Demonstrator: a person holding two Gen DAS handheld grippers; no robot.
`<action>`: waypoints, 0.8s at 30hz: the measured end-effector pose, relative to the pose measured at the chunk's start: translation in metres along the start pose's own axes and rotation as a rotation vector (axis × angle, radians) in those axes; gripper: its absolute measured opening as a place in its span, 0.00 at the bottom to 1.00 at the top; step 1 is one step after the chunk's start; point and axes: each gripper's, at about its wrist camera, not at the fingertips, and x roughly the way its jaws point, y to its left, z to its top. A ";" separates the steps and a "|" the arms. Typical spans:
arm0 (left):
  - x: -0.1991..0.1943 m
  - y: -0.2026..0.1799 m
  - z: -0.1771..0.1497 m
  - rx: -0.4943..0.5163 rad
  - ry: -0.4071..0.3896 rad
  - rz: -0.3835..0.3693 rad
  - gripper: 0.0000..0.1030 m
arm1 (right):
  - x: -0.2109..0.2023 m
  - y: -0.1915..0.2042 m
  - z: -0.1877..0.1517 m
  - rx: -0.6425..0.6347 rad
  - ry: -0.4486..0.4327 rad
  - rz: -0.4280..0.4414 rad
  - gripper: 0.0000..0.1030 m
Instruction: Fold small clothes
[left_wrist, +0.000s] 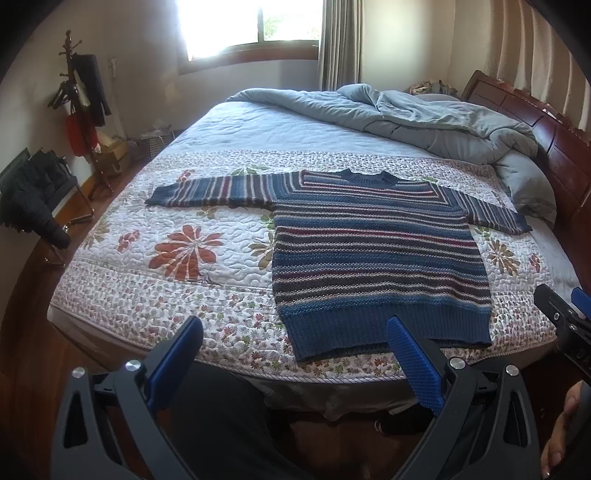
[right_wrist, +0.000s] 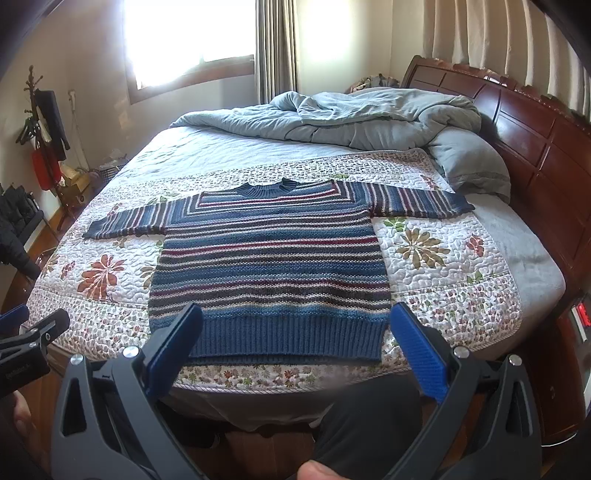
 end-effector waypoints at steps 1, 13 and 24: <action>0.002 -0.001 0.000 0.001 0.004 0.001 0.96 | 0.001 0.000 0.000 -0.001 0.001 0.000 0.98; 0.071 -0.004 -0.002 0.019 0.043 -0.298 0.97 | 0.055 -0.033 0.018 -0.065 -0.088 0.099 0.98; 0.163 -0.034 0.051 0.010 0.071 -0.320 0.96 | 0.230 -0.307 0.094 0.466 0.090 0.181 0.94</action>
